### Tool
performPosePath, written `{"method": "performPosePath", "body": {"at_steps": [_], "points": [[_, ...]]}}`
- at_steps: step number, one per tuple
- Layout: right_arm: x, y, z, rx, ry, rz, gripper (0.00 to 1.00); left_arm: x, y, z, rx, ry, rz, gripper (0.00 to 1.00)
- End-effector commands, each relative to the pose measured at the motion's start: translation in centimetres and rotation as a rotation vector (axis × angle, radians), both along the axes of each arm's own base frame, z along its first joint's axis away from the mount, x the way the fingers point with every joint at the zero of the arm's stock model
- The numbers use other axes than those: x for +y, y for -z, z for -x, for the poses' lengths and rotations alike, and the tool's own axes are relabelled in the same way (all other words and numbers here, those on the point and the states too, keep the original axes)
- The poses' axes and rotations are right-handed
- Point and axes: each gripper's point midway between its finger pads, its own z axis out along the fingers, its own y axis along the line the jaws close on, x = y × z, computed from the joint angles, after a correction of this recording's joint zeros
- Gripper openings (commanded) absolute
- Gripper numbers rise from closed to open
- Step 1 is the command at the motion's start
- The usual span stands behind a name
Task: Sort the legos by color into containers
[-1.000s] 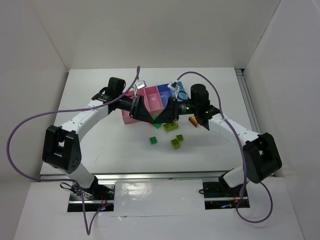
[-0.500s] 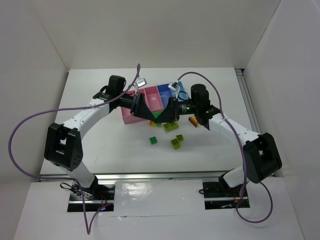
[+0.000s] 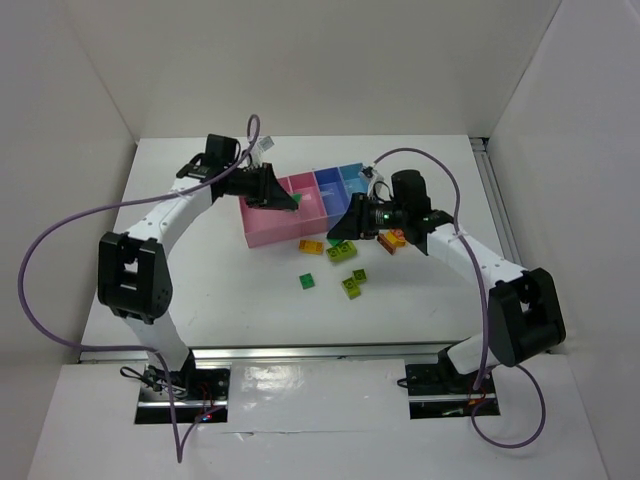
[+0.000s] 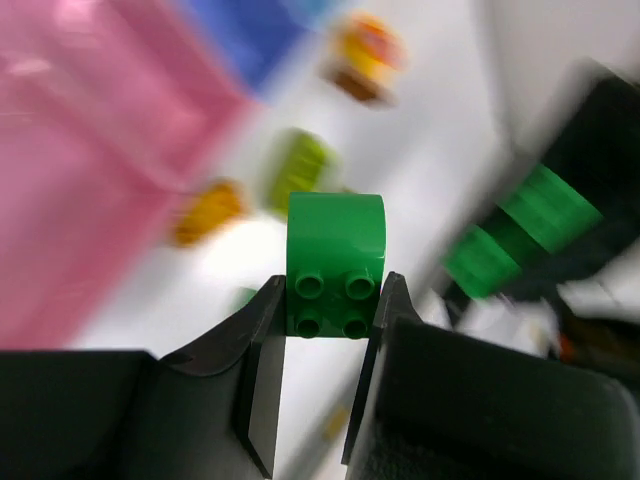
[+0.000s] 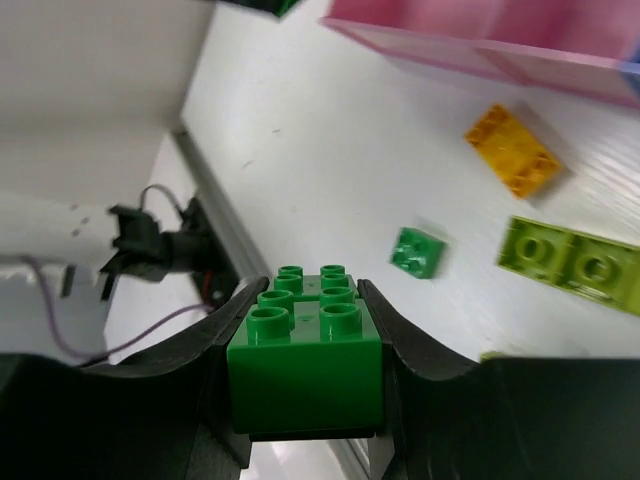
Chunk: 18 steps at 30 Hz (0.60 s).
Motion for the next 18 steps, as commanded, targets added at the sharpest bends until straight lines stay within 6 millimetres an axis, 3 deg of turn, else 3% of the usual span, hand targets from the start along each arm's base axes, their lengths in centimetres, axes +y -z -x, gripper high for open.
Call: {"method": "performPosePath", "body": {"at_steps": [1, 2, 6, 9, 11, 12, 15, 16, 17, 18], "points": [[-2.6, 0.8, -2.9, -0.027, 0.193, 0.152, 0.0, 6.6, 6.0, -3.8, 0.088, -0.389, -0.442, 0.0], [-3.3, 1.5, -3.4, -0.018, 0.243, 0.192, 0.0, 7.1, 6.2, -4.1, 0.1, -0.438, -0.459, 0.0], [-4.0, 0.9, -3.8, -0.046, 0.294, 0.213, 0.0, 8.5, 8.5, -5.3, 0.129, -0.514, -0.535, 0.0], [-4.4, 1.3, -3.8, -0.031, 0.309, 0.234, 0.0, 8.3, 9.1, -6.7, 0.115, -0.523, -0.535, 0.47], [-4.4, 1.5, -3.8, -0.029, 0.303, 0.244, 0.0, 7.2, 8.1, -6.9, 0.119, -0.477, -0.514, 0.75], [-4.4, 1.7, -3.5, -0.025, 0.289, 0.247, 0.0, 6.9, 7.5, -7.0, 0.1, -0.446, -0.511, 0.81], [-3.8, 1.8, -2.6, -0.022, 0.226, 0.229, 0.0, 4.9, 4.2, -6.5, 0.032, -0.326, -0.431, 0.82], [-3.6, 1.6, -2.4, -0.043, 0.197, 0.218, 0.0, 3.5, 2.9, -5.6, 0.021, -0.253, -0.358, 0.82], [-3.2, 1.4, -2.0, -0.037, 0.169, 0.199, 0.0, 3.6, 2.6, -5.5, -0.005, -0.243, -0.36, 0.8], [-2.9, 1.4, -1.5, -0.051, 0.126, 0.182, 0.0, 2.3, 0.7, -4.4, -0.04, -0.144, -0.263, 0.78]]}}
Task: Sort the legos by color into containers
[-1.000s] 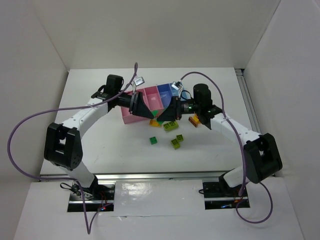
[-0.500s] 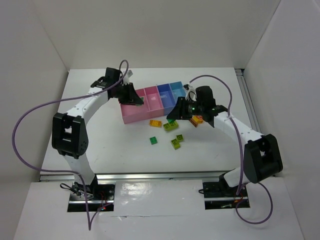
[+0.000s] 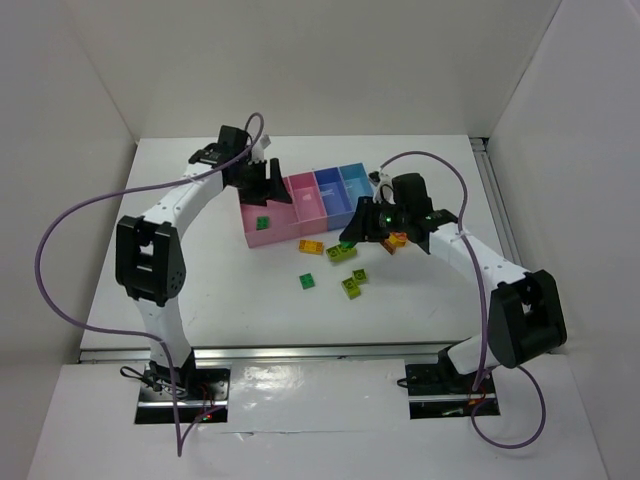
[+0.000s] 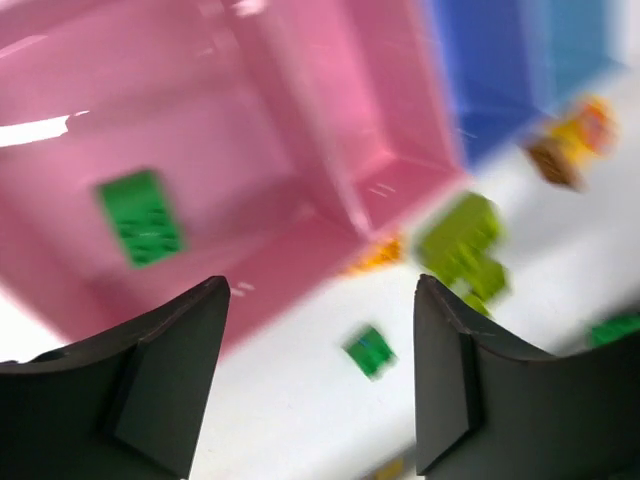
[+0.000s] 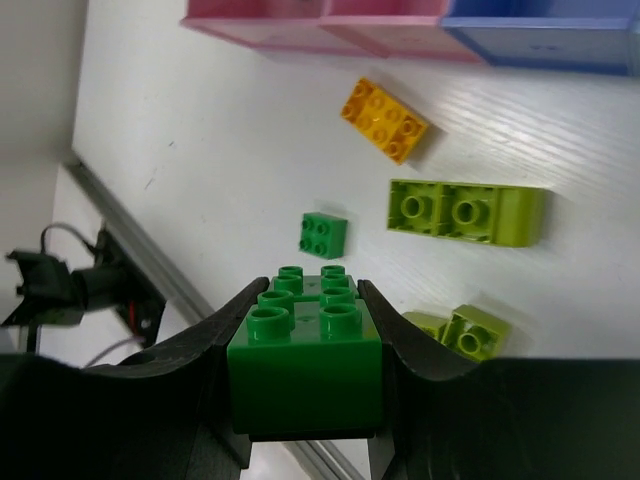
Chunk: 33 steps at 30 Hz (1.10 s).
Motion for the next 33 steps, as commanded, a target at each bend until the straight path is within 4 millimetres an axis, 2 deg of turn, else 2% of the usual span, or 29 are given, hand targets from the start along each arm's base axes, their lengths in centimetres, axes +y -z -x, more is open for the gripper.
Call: {"method": "performPosePath", "body": {"at_steps": [1, 2, 3, 4, 5, 6, 7, 10, 11, 12, 13, 14, 15, 17, 18, 19, 20, 22, 23, 24, 25, 26, 27, 28, 31, 32, 33], "points": [[1.6, -3.4, 1.8, -0.077, -0.179, -0.101, 0.0, -3.7, -6.8, 2.7, -0.127, 0.271, 0.213, 0.75], [2.0, -3.9, 2.2, -0.092, -0.219, -0.126, 0.0, -4.6, -7.3, 3.6, -0.128, 0.336, 0.273, 0.75], [2.2, -4.1, 2.7, -0.107, -0.265, -0.14, 0.0, -6.1, -8.8, 5.7, -0.124, 0.459, 0.398, 0.75], [2.6, -4.7, 3.8, -0.106, -0.333, -0.181, 0.0, -6.8, -9.8, 6.5, -0.139, 0.525, 0.464, 0.75], [2.8, -4.9, 4.2, -0.115, -0.366, -0.195, 0.0, -7.3, -10.0, 7.4, -0.122, 0.574, 0.524, 0.75], [2.9, -5.5, 4.4, -0.133, -0.392, -0.207, 0.0, -7.9, -11.5, 8.8, -0.117, 0.65, 0.622, 0.75], [3.0, -5.5, 5.3, -0.123, -0.436, -0.222, 0.0, -8.4, -11.5, 9.4, -0.118, 0.7, 0.659, 0.75], [3.1, -5.6, 5.8, -0.11, -0.47, -0.238, 0.0, -9.3, -11.6, 11.0, -0.094, 0.779, 0.739, 0.75], [3.2, -5.4, 5.9, -0.098, -0.478, -0.244, 0.0, -9.6, -11.0, 11.3, -0.08, 0.778, 0.728, 0.75], [3.2, -5.3, 5.5, -0.1, -0.468, -0.235, 0.0, -9.4, -9.3, 10.7, -0.065, 0.732, 0.664, 0.73], [3.1, -4.9, 4.9, -0.072, -0.425, -0.215, 0.01, -9.3, -9.0, 10.4, -0.057, 0.695, 0.639, 0.72], [2.4, -2.6, 3.1, -0.036, -0.321, -0.124, 0.03, -9.1, -8.1, 10.0, -0.037, 0.65, 0.608, 0.72], [1.7, -1.3, 1.8, -0.013, -0.252, -0.054, 0.06, -8.5, -7.5, 9.6, -0.029, 0.597, 0.572, 0.69], [-0.6, 2.1, -0.1, 0.089, -0.086, 0.147, 0.0, -7.4, -6.2, 8.2, -0.022, 0.448, 0.445, 0.68], [-1.2, 4.2, -0.4, 0.136, -0.055, 0.222, 0.0, -6.9, -6.2, 7.6, -0.039, 0.412, 0.404, 0.68], [-1.9, 5.1, -0.6, 0.162, -0.007, 0.264, 0.0, -5.7, -4.9, 6.9, -0.047, 0.336, 0.313, 0.68], [-2.8, 5.5, -1.3, 0.167, 0.063, 0.302, 0.0, -5.3, -5.5, 7.0, -0.059, 0.285, 0.266, 0.68], [-3.4, 6.7, -1.1, 0.189, 0.108, 0.324, 0.02, -3.6, -4.7, 6.3, -0.085, 0.2, 0.139, 0.68], [-3.3, 6.6, -1.4, 0.182, 0.116, 0.314, 0.04, -3.6, -4.6, 6.6, -0.088, 0.183, 0.112, 0.68], [-3.0, 7.3, -1.1, 0.2, 0.104, 0.324, 0.05, -3.2, -5.1, 6.7, -0.102, 0.169, 0.096, 0.68], [-3.0, 7.8, -1.1, 0.211, 0.103, 0.329, 0.07, -3.0, -4.2, 7.1, -0.078, 0.169, 0.091, 0.68], [-2.9, 8.2, -0.9, 0.228, 0.092, 0.326, 0.09, -3.0, -4.7, 7.2, -0.085, 0.162, 0.098, 0.68], [-2.2, 8.6, -0.4, 0.242, 0.056, 0.317, 0.1, -3.0, -4.2, 7.5, -0.072, 0.162, 0.095, 0.68], [-2.1, 9.7, -0.2, 0.273, 0.047, 0.323, 0.16, -2.9, -4.2, 7.5, -0.072, 0.162, 0.095, 0.68], [-2.0, 10.7, -0.1, 0.291, 0.032, 0.33, 0.25, -3.1, -3.8, 7.5, -0.059, 0.168, 0.102, 0.68], [-2.0, 10.7, -0.1, 0.291, 0.032, 0.33, 0.36, -3.3, -3.6, 7.4, -0.057, 0.174, 0.109, 0.68], [-1.9, 10.7, -0.3, 0.282, 0.033, 0.326, 0.38, -3.7, -3.6, 7.6, -0.056, 0.183, 0.109, 0.68]]}}
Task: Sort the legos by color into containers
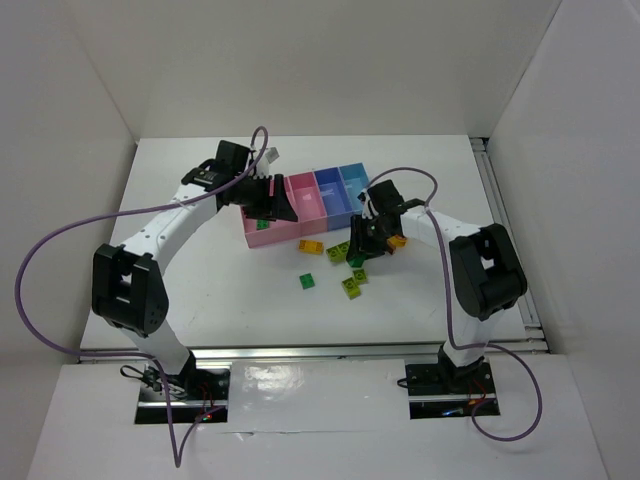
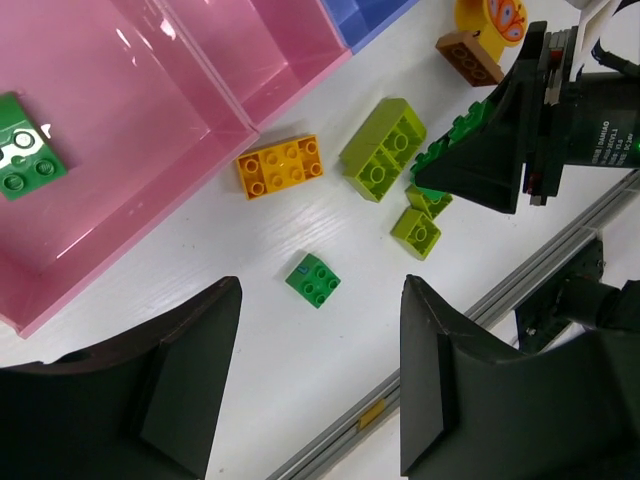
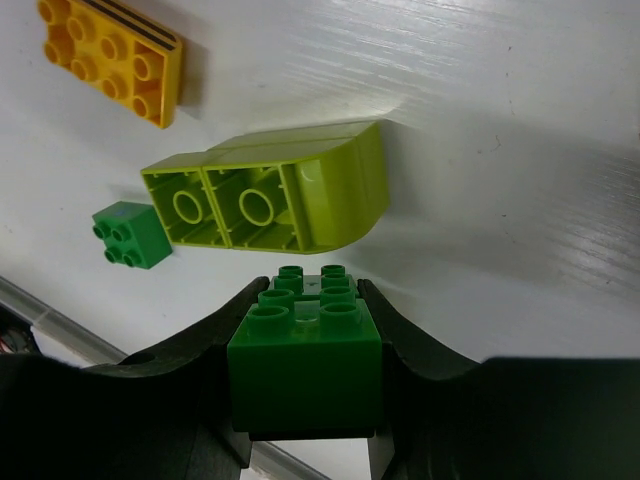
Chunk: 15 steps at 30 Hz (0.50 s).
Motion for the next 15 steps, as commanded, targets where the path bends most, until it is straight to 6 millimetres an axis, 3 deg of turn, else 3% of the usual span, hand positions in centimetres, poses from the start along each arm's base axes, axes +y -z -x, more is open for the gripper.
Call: {"method": "performPosePath", "body": {"at_steps": [1, 8, 13, 15], "points": [[0.2, -0.2, -0.2, -0.01, -0.001, 0.006, 0.38, -0.1, 0.7, 0.1, 0.011, -0.013, -0.015, 0.68], [-0.4, -0.3, -0.3, -0.035, 0.015, 0.03, 0.59, -0.8, 1.0, 0.1, 0.025, 0.008, -0.003, 0.69], [-0.8, -0.1, 0.0, -0.033, 0.033, 0.045, 0.59, -1.2, 1.0, 0.1, 0.025, 0.017, -0.004, 0.69], [-0.9, -0.1, 0.3, -0.032, 0.033, 0.045, 0.55, -1.2, 1.3, 0.0, 0.033, 0.017, -0.006, 0.69]]}}
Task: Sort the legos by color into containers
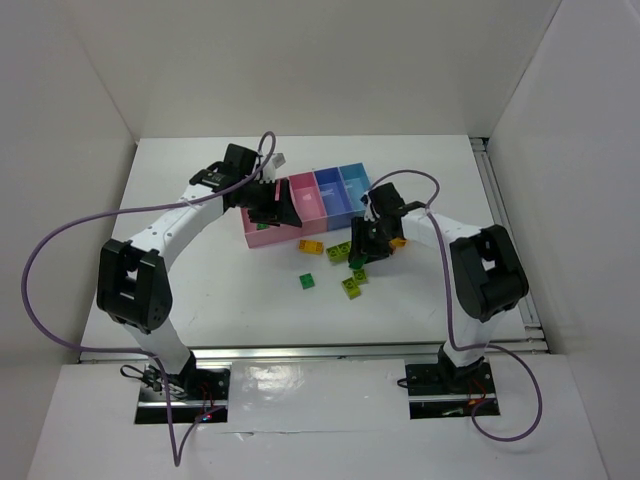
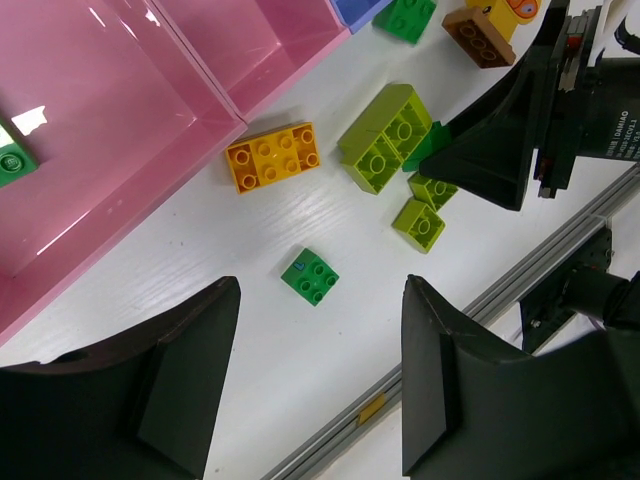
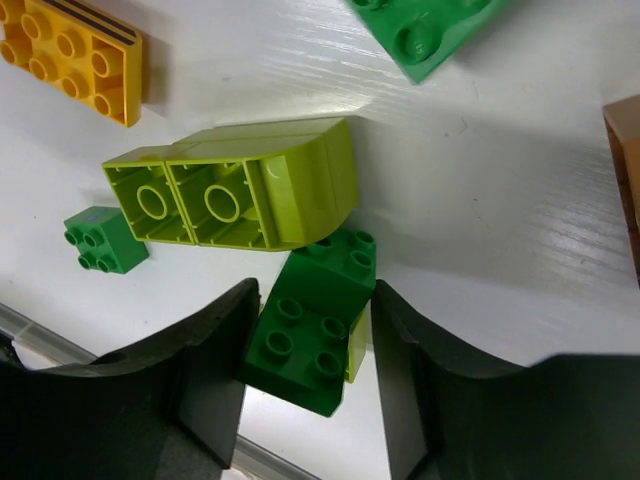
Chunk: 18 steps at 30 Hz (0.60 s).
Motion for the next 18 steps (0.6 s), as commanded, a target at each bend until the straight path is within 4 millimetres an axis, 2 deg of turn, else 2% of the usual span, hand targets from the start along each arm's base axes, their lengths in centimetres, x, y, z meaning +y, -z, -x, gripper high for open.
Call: {"method": "performPosePath", "body": {"at_steps": [1, 5, 7, 8, 10, 11, 13, 15, 17, 18], "points": [[-0.1, -1.1, -0.3, -0.049, 0.023, 0.005, 0.54, -0.4, -0.2, -0.4, -0.006, -0.002, 0.012, 0.69], [-0.6, -1.3, -0.2, -0.054, 0.045, 0.025, 0.54, -0.4, -0.2, -0.4, -0.006, -0.002, 0.012, 0.69], [-0.8, -2.3, -0.5, -0.087, 0.052, 0.025, 0.54, -0.3, -0.2, -0.5, -0.008, -0.007, 0.005, 0.69], [-1.1, -2.2, -0.4, -0.092, 0.059, 0.036, 0.4, -0.3, -0.2, -0.5, -0.008, -0.007, 0.005, 0.69], [-1.3, -2.6, -0.6, -0.11, 0.068, 0.046, 0.3, -0.3, -0.2, -0.5, -0.008, -0.007, 0.005, 0.69], [-1.4, -2.9, -0.4, -0.106, 0.076, 0.043, 0.19, -0.3, -0.2, -0.5, -0.008, -0.007, 0.005, 0.69], [-1.2, -4.1, -0.8, -0.138, 0.077, 0.028, 0.12, -0.6, -0.2, -0.3, -0.008, 0.002, 0.005, 0.69], [-0.9, -4.9, -0.7, -0.161, 0.047, 0.008, 0.1, -0.9, -0.3, -0.1, -0.008, 0.024, 0.02, 0.69], [-1.1, -7.2, -1.4, -0.231, 0.028, -0.046, 0.1, -1.7, -1.2, 0.4, -0.016, 0.085, 0.067, 0.69], [-0.5, -8.0, -0.9, -0.238, -0.011, -0.109, 0.1, -2.2, -1.5, 0.9, -0.015, 0.122, 0.096, 0.69]]}}
